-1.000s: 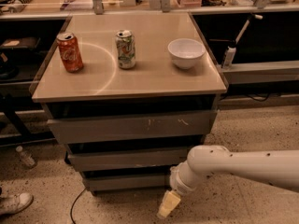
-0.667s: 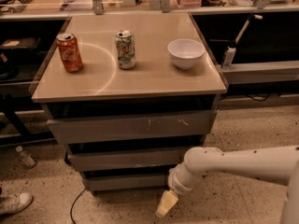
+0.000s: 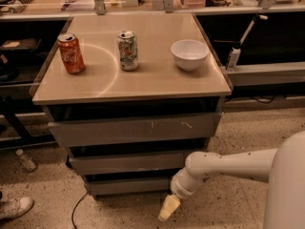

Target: Open bottom drawer

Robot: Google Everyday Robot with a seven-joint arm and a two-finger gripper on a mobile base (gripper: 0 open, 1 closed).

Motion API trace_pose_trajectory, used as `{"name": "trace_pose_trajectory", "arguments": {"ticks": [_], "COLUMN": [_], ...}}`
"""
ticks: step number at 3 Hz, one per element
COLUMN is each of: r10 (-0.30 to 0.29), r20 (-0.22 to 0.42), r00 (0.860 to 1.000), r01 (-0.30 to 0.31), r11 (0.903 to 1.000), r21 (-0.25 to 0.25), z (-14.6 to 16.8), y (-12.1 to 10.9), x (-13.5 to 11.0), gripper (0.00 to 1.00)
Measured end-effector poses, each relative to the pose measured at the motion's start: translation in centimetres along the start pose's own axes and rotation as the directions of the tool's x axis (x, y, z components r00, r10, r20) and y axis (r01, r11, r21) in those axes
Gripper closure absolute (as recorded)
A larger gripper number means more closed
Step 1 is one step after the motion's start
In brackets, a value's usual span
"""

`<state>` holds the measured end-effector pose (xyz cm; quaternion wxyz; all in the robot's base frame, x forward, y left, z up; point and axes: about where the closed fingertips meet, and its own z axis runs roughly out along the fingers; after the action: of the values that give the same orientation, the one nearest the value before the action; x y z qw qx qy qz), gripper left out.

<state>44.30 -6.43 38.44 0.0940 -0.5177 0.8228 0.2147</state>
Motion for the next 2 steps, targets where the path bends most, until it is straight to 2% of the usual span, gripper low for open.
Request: {"name": "trace_pose_trajectory", "arguments": {"ticks": [2], "r10": [0.034], "r20": [0.019], "r00": [0.999], "r01": [-0.034], "r11": [0.9990], "r21": [0.029], "z": [5.8], "y": [-3.7], "x": [1.9], "gripper": [0.00]}}
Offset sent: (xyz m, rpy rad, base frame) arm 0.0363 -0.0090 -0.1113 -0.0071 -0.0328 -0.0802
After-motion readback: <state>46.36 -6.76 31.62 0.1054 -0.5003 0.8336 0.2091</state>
